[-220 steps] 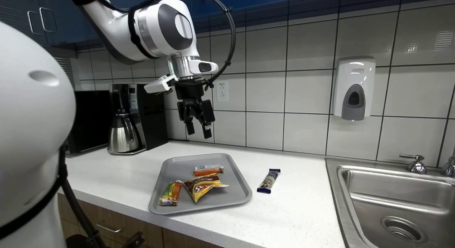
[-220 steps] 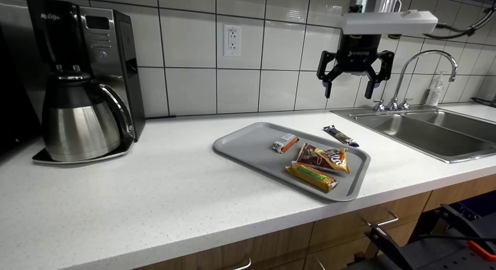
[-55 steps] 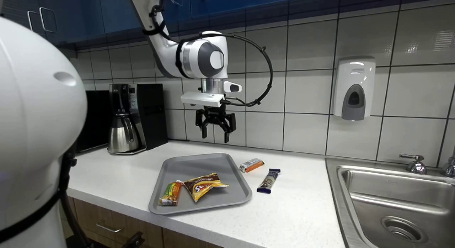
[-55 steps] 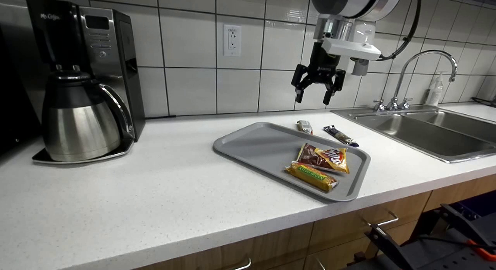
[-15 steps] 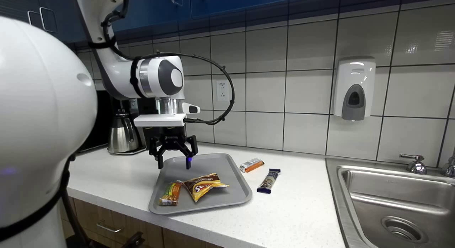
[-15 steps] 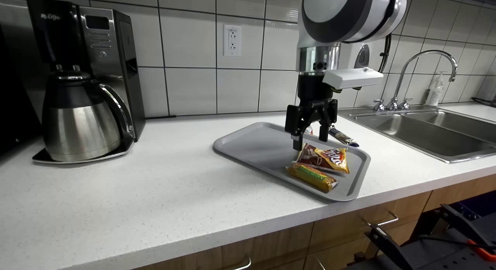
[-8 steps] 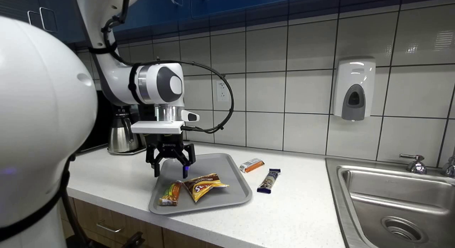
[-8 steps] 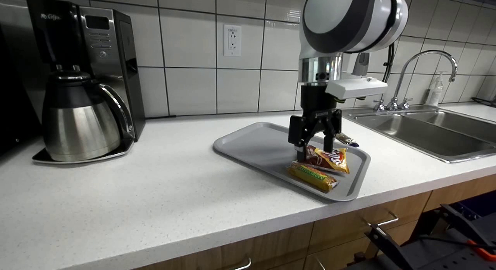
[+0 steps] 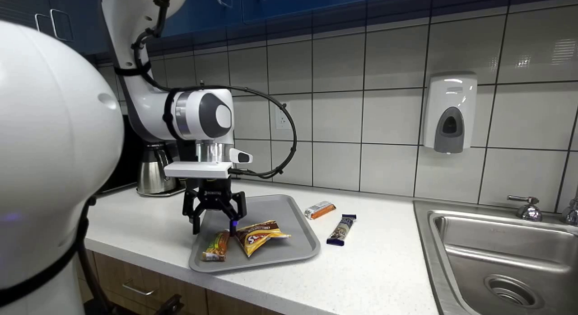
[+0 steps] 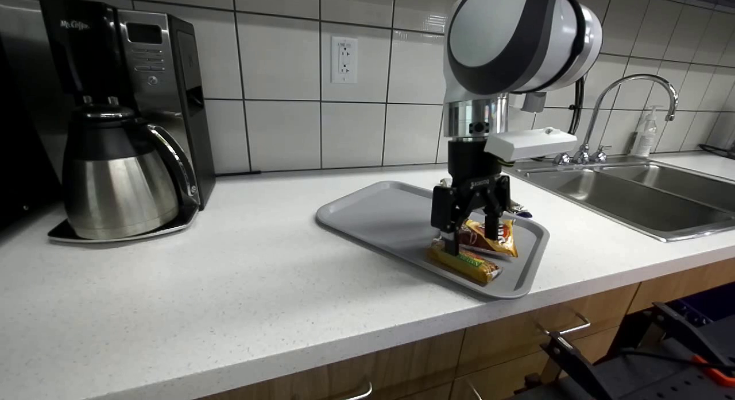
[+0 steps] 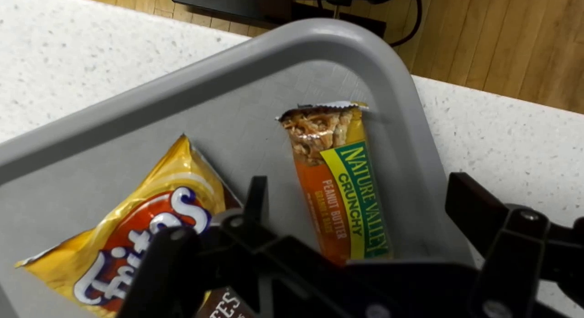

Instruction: Remove the two small packets from the grey tray.

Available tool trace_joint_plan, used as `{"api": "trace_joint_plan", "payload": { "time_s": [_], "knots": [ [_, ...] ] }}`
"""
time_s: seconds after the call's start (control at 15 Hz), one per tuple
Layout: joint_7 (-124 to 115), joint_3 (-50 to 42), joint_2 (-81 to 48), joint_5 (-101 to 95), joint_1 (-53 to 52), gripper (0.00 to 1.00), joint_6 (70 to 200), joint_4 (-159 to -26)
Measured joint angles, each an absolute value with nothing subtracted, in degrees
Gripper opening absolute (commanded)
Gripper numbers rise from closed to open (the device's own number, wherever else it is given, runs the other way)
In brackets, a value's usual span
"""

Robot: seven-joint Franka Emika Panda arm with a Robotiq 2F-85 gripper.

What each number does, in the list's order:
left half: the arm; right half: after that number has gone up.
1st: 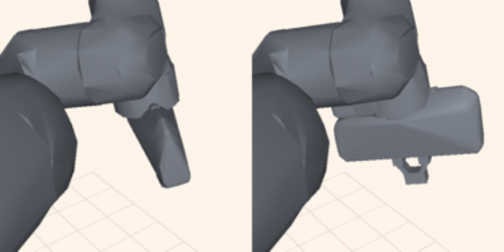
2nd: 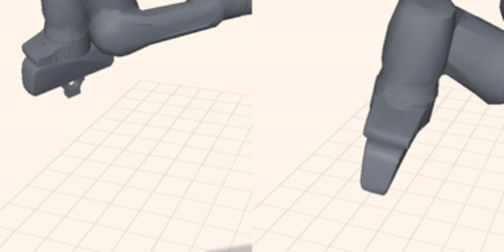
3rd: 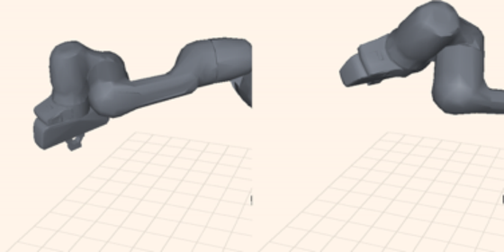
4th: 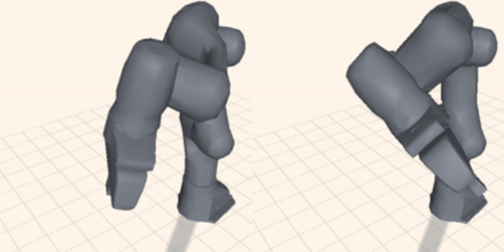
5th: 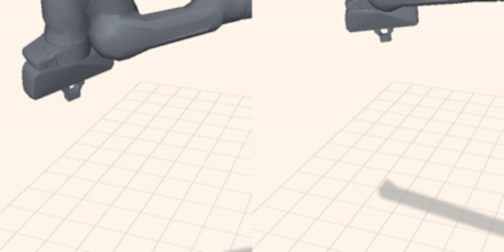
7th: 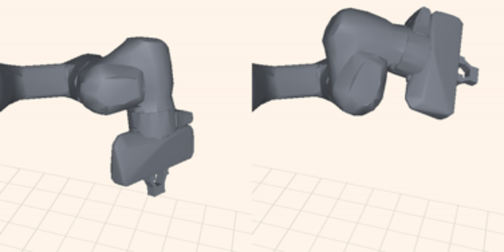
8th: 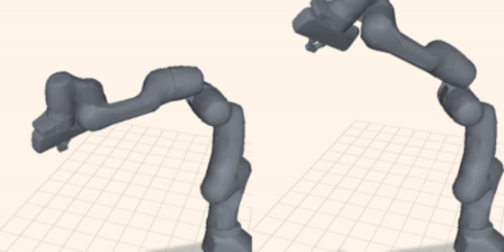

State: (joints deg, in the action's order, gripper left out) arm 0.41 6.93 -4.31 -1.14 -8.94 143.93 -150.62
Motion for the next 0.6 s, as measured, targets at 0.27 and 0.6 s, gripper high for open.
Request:
{"api": "trace_joint_plan", "payload": {
  "time_s": [0.27,0.6],
  "knots": [
    [0.24,6.93,-5.31,-1.10,-8.94,1.00,143.97,-150.62],
    [0.01,6.93,-6.93,-0.73,-8.94,1.00,144.29,-150.55]
  ]
}}
